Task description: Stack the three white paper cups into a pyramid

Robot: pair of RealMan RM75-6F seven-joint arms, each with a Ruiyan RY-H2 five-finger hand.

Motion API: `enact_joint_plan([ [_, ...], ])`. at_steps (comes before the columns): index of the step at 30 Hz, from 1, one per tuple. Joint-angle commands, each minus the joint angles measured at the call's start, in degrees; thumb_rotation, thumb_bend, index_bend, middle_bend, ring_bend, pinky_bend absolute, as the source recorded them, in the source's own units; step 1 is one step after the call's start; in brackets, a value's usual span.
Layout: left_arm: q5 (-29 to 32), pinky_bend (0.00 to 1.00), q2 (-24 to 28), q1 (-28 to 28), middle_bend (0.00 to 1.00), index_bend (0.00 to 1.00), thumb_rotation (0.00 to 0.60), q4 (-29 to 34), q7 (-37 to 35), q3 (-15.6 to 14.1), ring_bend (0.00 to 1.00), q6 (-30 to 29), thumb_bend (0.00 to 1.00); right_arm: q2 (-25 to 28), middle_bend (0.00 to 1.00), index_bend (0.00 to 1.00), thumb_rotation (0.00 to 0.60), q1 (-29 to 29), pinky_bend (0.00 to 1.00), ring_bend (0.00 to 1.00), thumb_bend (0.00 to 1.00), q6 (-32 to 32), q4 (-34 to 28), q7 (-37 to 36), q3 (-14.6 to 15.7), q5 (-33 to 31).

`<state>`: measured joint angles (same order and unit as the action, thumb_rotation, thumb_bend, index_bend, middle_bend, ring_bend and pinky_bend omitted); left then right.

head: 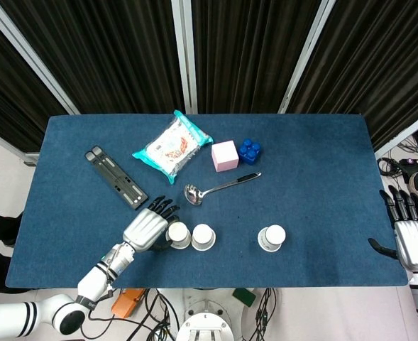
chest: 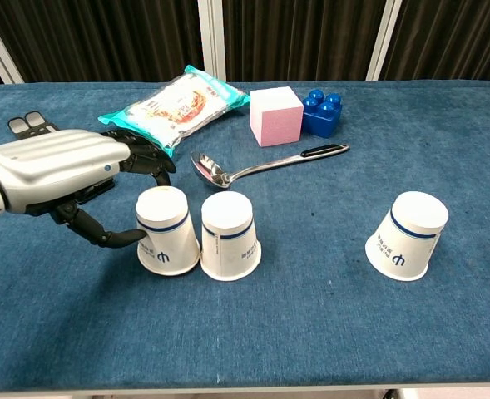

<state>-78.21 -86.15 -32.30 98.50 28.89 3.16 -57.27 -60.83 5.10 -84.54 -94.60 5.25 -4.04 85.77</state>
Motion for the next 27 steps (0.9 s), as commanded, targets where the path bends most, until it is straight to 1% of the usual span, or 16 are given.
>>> enact_joint_plan([
  [1,0.2,0.02,-0.2,-0.1,0.15,0.31,0.499,-0.2,0.4,-0.2,0.08,-0.3,0.32,0.0,0.00,0.00,0.600,0.0,0.00,0.00,0.24,0.0,0.0,0.0,0.0,0.0],
  [4,1.1,0.02,0.0,-0.2,0.15,0.28,0.499,0.2,1.0,-0.4,0.08,-0.2,0.30,-0.1,0.00,0.00,0.600,0.2,0.00,0.00,0.24,0.3,0.1,-0.1,0.0,-0.1],
  [11,2.6,0.02,0.5,-0.6,0.15,0.27,0.499,1.4,2.3,-0.8,0.07,-0.4,0.29,0.2,0.00,0.00,0.600,0.7,0.00,0.00,0.24,1.2,0.0,-0.3,0.2,0.5],
  [14,2.8,0.02,0.9,-0.5,0.15,0.23,0.500,2.0,2.3,-0.9,0.07,-0.9,0.27,0.6,0.00,0.00,0.600,1.3,0.00,0.00,0.24,2.7,-0.4,-0.7,0.8,1.0],
  [17,2.7,0.02,2.2,0.1,0.13,0.16,0.500,3.4,1.9,-0.9,0.06,-2.3,0.25,1.7,0.00,0.00,0.600,2.9,0.00,0.00,0.24,6.2,-1.4,-1.3,1.9,2.2],
  [19,2.2,0.01,3.7,0.9,0.13,0.15,0.502,4.5,1.2,-1.0,0.06,-4.1,0.24,2.5,0.00,0.00,0.600,4.5,0.00,0.00,0.24,9.2,-2.2,-1.6,2.7,3.7],
  [23,0.5,0.01,6.9,3.2,0.12,0.15,0.499,6.1,-0.5,-1.3,0.06,-8.3,0.24,3.2,0.00,0.00,0.600,8.4,0.00,0.00,0.24,15.3,-3.5,-2.5,3.9,6.5],
  [25,-0.4,0.02,8.4,4.4,0.12,0.15,0.501,6.5,-1.9,-1.5,0.05,-10.4,0.24,2.9,0.00,0.00,0.600,10.6,0.00,0.00,0.24,18.2,-3.9,-3.2,4.2,7.8],
  [27,-0.8,0.02,9.5,5.5,0.12,0.15,0.501,6.7,-3.2,-1.6,0.05,-12.0,0.24,2.4,0.00,0.03,0.600,12.5,0.01,0.00,0.25,20.5,-4.1,-3.6,4.1,8.6],
])
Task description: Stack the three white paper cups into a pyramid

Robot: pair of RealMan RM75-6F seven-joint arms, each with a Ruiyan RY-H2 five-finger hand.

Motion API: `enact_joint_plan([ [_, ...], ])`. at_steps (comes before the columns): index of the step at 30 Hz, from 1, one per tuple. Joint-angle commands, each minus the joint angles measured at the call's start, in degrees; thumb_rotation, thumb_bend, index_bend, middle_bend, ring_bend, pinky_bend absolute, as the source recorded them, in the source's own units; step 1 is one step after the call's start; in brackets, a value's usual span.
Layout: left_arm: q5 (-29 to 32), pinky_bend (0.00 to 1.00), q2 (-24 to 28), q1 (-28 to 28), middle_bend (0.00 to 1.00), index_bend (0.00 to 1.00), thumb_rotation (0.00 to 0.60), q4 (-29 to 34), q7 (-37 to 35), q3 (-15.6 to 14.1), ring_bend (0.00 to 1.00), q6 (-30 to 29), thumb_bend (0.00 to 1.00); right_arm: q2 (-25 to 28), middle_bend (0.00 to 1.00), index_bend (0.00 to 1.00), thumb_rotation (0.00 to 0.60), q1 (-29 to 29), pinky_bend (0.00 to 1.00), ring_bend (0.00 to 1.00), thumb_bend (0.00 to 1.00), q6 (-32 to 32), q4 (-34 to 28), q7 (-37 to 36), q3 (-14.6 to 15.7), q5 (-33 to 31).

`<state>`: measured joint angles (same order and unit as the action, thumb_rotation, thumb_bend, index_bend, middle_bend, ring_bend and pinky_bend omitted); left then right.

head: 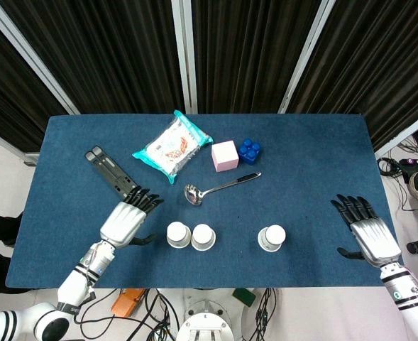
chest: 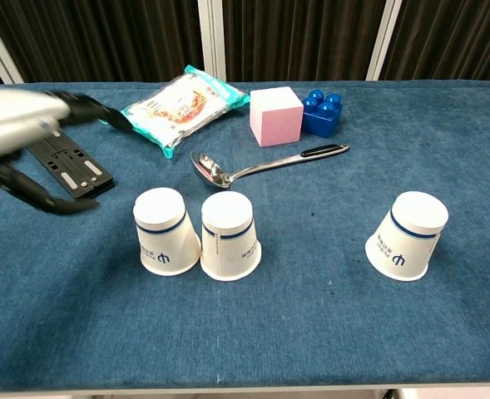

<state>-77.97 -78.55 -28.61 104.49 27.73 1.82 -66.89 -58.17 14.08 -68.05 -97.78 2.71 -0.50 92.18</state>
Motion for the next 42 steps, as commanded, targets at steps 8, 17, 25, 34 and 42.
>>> enact_joint_plan([
  [8,-1.3,0.02,5.4,4.9,0.12,0.15,0.511,1.2,-5.7,-0.8,0.05,-5.7,0.24,-3.4,0.00,0.13,0.600,11.6,0.01,0.00,0.37,13.9,-1.8,-0.4,-0.3,2.7],
  [17,-1.5,0.02,6.5,6.4,0.12,0.15,0.529,0.4,-8.0,-1.2,0.05,-6.1,0.24,-6.8,0.00,0.17,0.600,16.6,0.01,0.00,0.43,21.1,-1.9,3.2,-1.0,-1.6],
  [25,-1.4,0.02,6.6,6.8,0.12,0.15,0.533,-0.2,-9.1,-0.7,0.05,-6.0,0.24,-8.3,0.02,0.23,0.600,19.0,0.02,0.00,0.49,23.6,-2.2,5.7,-1.0,-4.0],
  [34,-1.5,0.02,7.1,7.5,0.12,0.15,0.539,-0.9,-10.1,-0.6,0.05,-6.2,0.24,-7.8,0.09,0.42,0.600,19.7,0.03,0.00,0.55,22.6,-3.5,7.1,-1.1,-6.4],
  [42,-0.6,0.02,8.7,9.2,0.12,0.15,0.542,-1.6,-10.5,-0.9,0.05,-7.2,0.24,-1.3,0.09,0.42,0.600,21.0,0.03,0.00,0.55,17.7,-11.5,5.8,-4.4,-3.4],
])
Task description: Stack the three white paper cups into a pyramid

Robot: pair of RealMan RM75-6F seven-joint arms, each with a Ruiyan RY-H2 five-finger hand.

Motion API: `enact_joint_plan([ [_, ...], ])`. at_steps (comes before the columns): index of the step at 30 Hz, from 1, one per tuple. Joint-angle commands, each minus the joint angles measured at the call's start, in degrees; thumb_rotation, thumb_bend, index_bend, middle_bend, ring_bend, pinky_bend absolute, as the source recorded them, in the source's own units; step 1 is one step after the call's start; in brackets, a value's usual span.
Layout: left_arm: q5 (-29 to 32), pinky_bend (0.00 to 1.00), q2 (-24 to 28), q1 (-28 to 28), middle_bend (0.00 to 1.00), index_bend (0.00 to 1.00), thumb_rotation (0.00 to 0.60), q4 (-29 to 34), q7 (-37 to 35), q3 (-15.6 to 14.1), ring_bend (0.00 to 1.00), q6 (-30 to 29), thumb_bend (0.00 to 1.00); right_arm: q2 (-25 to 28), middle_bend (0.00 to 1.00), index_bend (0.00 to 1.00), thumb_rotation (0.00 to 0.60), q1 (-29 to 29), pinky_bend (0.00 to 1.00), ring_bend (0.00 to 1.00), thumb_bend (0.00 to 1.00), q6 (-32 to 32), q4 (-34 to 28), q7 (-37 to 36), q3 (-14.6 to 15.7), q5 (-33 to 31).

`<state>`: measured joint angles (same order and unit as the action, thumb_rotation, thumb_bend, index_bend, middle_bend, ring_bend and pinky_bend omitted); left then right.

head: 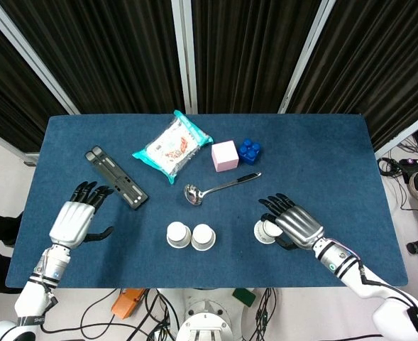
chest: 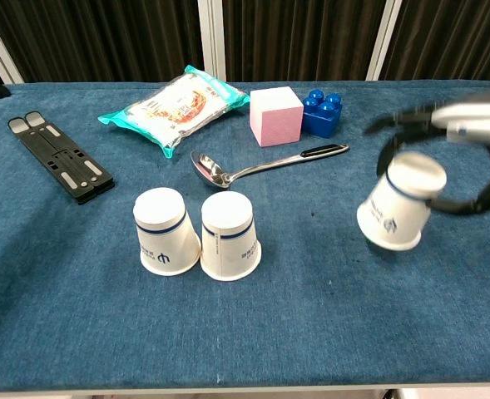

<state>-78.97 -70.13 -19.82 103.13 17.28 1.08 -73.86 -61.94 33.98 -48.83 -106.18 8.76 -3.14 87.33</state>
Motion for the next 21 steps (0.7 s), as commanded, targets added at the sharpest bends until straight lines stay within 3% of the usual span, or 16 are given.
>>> enact_joint_plan([
  [1,0.6,0.02,0.4,0.7,0.12,0.15,0.542,-0.3,-0.2,-0.3,0.05,-0.3,0.23,3.0,0.09,0.42,0.600,1.6,0.03,0.00,0.55,-1.6,-4.2,-0.2,-2.4,1.7],
  [6,1.4,0.02,0.8,2.0,0.12,0.15,0.542,-1.0,-0.8,-1.0,0.05,-0.5,0.23,3.7,0.10,0.43,0.600,6.3,0.03,0.00,0.55,0.9,-8.1,0.9,-6.2,1.1],
  [13,1.3,0.02,0.7,3.4,0.12,0.15,0.548,-2.1,-2.4,-1.3,0.05,-1.1,0.23,-2.3,0.10,0.42,0.600,15.9,0.03,0.00,0.55,9.3,-8.5,6.2,-10.6,-6.9],
  [21,1.2,0.02,0.5,4.1,0.12,0.15,0.549,-3.5,-4.0,-1.2,0.05,-0.8,0.23,-10.3,0.10,0.42,0.600,24.5,0.03,0.00,0.55,12.3,-5.2,15.4,-11.5,-17.4],
])
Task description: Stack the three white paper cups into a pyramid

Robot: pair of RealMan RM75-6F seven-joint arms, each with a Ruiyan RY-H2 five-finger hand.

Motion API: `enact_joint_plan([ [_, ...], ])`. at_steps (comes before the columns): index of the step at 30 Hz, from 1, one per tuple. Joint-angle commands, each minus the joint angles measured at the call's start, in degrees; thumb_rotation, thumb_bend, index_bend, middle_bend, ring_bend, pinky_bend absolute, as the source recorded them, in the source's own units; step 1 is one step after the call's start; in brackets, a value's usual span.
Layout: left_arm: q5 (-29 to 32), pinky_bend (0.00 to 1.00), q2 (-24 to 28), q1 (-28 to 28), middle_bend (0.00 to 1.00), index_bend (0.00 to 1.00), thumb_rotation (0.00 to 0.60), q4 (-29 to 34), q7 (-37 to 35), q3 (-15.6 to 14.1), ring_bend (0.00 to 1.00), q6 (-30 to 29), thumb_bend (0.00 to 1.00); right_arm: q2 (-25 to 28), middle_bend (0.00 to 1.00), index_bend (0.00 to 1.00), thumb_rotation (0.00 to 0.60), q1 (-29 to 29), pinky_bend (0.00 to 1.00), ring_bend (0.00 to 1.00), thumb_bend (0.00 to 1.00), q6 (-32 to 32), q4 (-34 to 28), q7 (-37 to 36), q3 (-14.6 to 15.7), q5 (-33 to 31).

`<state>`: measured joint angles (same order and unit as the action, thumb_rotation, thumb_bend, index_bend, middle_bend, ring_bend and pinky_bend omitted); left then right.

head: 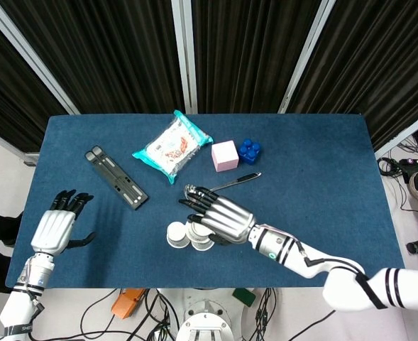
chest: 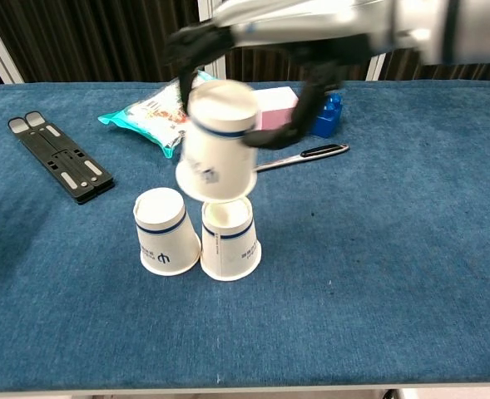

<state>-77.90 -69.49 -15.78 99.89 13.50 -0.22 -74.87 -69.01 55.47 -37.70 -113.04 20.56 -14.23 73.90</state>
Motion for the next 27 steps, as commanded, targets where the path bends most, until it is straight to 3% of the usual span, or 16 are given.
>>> enact_joint_plan([
  [1,0.1,0.02,-0.2,0.1,0.12,0.15,0.549,-0.4,-0.4,0.1,0.05,0.3,0.23,-3.9,0.10,0.41,0.600,3.8,0.03,0.00,0.55,1.2,2.0,4.6,-0.3,-5.1],
  [11,0.3,0.02,-0.4,0.7,0.12,0.15,0.546,-1.7,-2.1,0.3,0.05,0.9,0.23,-7.7,0.10,0.37,0.600,9.5,0.03,0.00,0.55,-1.0,3.7,11.6,2.4,-14.6],
  [27,0.2,0.02,-0.6,1.1,0.12,0.15,0.548,-2.3,-3.0,0.8,0.05,1.5,0.23,-8.4,0.10,0.26,0.600,12.9,0.03,0.00,0.55,-3.1,3.7,11.5,4.8,-17.6],
])
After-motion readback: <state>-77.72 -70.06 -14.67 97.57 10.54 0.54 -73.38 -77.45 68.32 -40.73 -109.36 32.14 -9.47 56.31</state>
